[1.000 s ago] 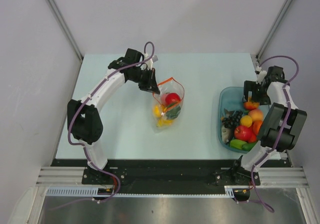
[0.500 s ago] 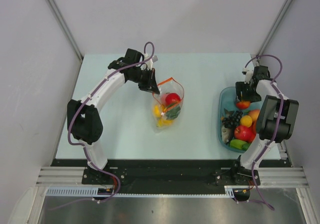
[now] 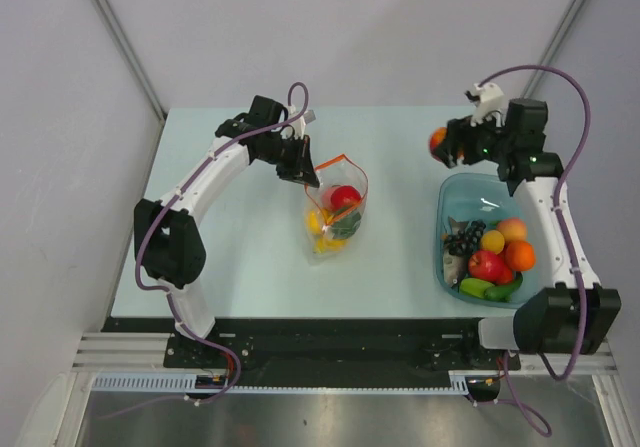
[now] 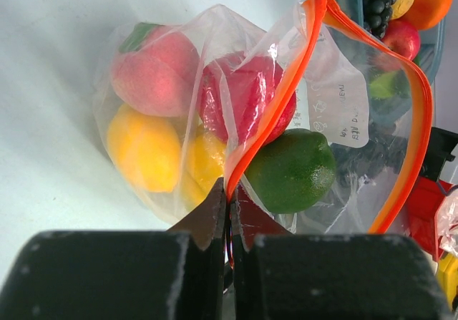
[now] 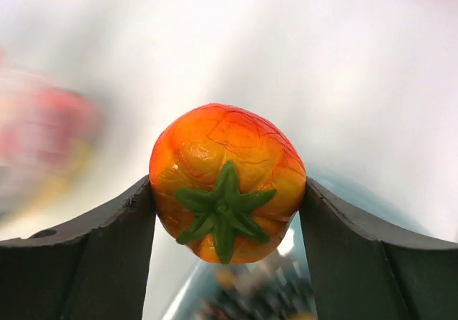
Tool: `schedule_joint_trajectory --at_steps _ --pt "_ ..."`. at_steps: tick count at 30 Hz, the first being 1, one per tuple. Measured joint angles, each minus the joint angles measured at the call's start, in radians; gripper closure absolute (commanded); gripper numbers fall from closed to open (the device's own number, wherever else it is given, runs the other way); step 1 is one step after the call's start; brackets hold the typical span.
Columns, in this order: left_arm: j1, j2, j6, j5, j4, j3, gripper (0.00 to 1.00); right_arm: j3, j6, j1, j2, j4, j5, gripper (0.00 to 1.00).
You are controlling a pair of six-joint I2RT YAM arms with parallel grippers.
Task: Place the food in the zip-top bag and seal the zipper
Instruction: Place the fake fruit in the zipper food storage bag.
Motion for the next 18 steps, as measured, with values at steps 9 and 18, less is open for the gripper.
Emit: schedule_joint_trajectory --at_steps 9,18 --pt "0.001 0.000 0.007 0.002 -0.016 0.009 0.95 0.099 0.106 0.483 -0.017 0.211 -0.145 0.57" --pt "0.002 -0.001 0.006 0.003 -0.019 0.011 0.94 0.103 0.018 0.719 0.159 0.175 -0.085 0.10"
